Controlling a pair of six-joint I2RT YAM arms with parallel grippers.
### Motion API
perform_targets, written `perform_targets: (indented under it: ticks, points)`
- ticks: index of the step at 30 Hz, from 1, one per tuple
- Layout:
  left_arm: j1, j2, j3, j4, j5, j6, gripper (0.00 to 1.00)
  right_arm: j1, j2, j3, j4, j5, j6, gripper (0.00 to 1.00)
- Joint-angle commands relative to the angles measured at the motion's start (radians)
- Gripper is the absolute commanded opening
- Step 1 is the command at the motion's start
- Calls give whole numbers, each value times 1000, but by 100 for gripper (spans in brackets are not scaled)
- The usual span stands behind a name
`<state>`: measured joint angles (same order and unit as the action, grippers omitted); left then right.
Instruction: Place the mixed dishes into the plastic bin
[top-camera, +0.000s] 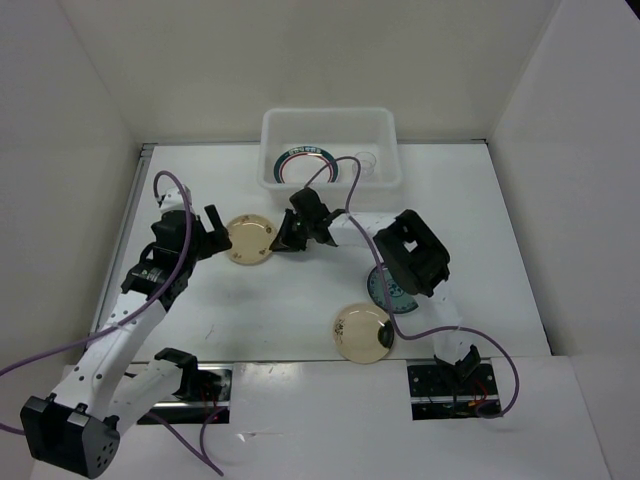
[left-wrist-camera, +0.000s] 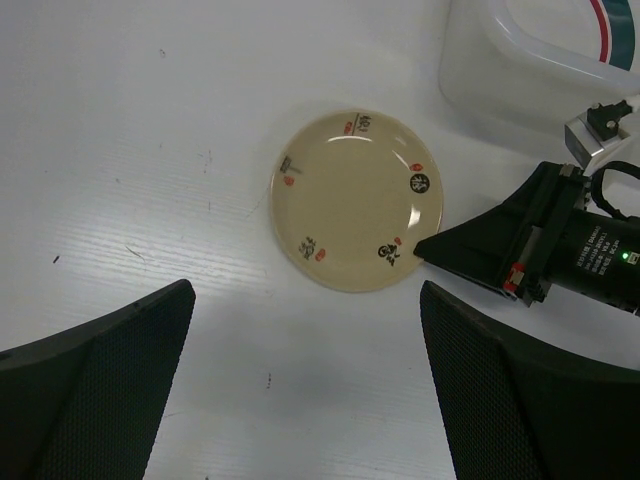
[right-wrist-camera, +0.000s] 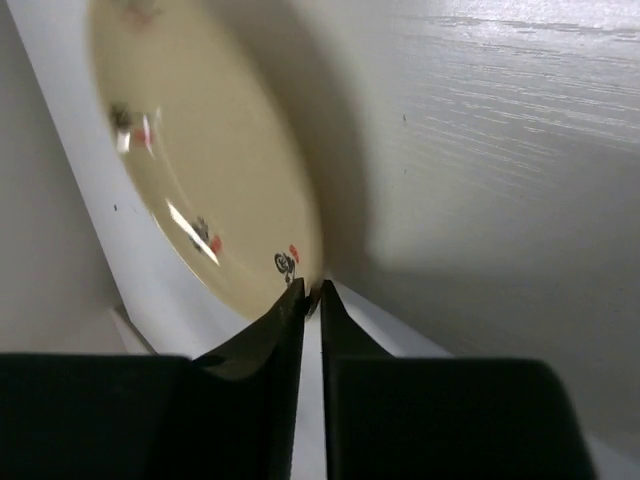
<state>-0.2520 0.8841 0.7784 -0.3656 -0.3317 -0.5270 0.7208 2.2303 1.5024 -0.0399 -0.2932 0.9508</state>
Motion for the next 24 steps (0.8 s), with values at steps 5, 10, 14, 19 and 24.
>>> perform_targets:
  ticks: [5,10,14,19,24]
  points:
    - [-4,-16,-1,36,-3,5,100,9,-27,-60,-26,72,46,0]
    - [-4,-37,-1,18,-47,5,100,9,-196,-142,-72,108,-44,0]
    - [-4,-62,-1,17,-70,-4,100,9,-368,-154,-213,117,-164,0]
    - [14,-82,-1,17,-70,-4,100,-26,-538,-29,-397,173,-240,0]
    - [33,-105,-1,27,-52,-4,100,-168,-518,139,-417,236,-265,0]
